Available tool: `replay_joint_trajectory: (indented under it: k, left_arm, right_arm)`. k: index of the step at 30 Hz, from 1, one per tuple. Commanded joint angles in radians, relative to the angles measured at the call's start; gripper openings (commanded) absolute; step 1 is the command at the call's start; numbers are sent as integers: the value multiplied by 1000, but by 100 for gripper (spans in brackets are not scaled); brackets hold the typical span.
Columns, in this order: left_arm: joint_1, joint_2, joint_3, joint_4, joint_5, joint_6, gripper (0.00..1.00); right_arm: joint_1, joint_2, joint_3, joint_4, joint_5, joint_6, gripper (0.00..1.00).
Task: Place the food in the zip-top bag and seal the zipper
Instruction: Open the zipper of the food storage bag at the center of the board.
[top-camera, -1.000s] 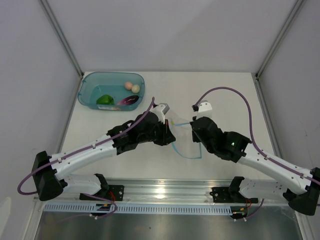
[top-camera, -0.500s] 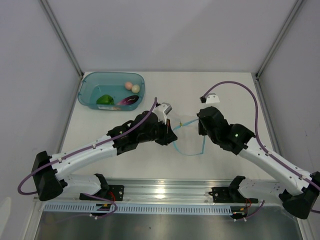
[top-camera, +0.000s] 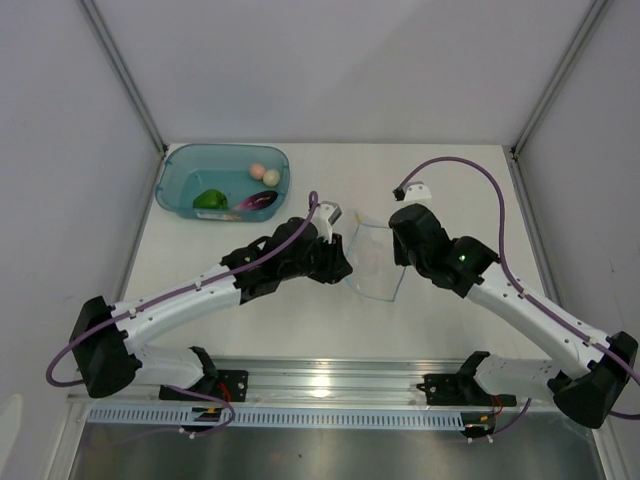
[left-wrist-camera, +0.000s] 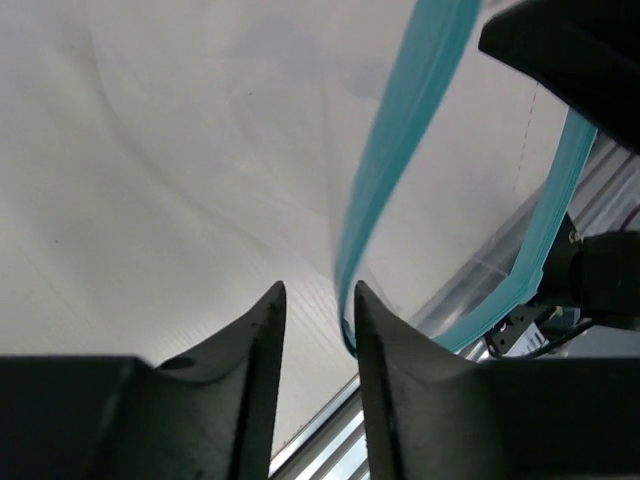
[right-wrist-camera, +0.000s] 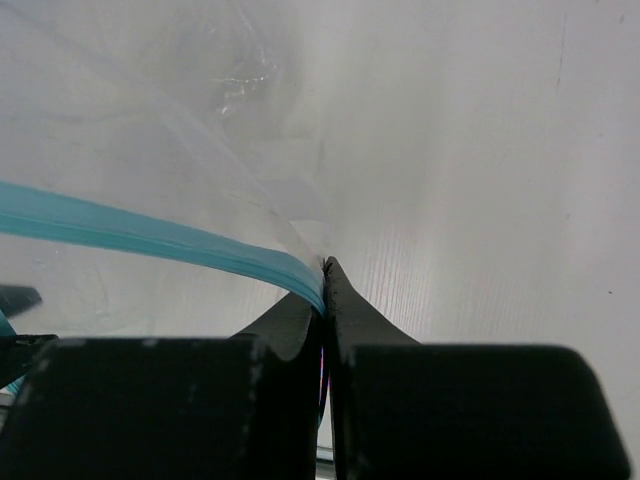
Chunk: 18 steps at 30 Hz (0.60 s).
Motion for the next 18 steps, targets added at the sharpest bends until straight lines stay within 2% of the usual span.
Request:
replay_joint_trajectory:
  k: [1, 4, 7, 9, 18]
  left_arm:
    - [20, -34, -15, 41, -58, 11, 39]
    - [29, -46, -23, 30, -81, 5, 48]
    - [37, -73, -35, 33, -110, -18, 66]
    - [38, -93, -46, 34, -144, -29, 74]
    - [47, -259, -75, 85, -247, -31, 94]
  right_arm:
    - [-6, 30, 26, 14, -22, -11, 0]
    - [-6, 49, 37, 14, -20, -17, 0]
    - [-3, 67, 48, 19, 0, -24, 0]
    - [-1, 79, 61, 22, 13, -31, 0]
    - [5, 109, 101, 39, 56, -52, 0]
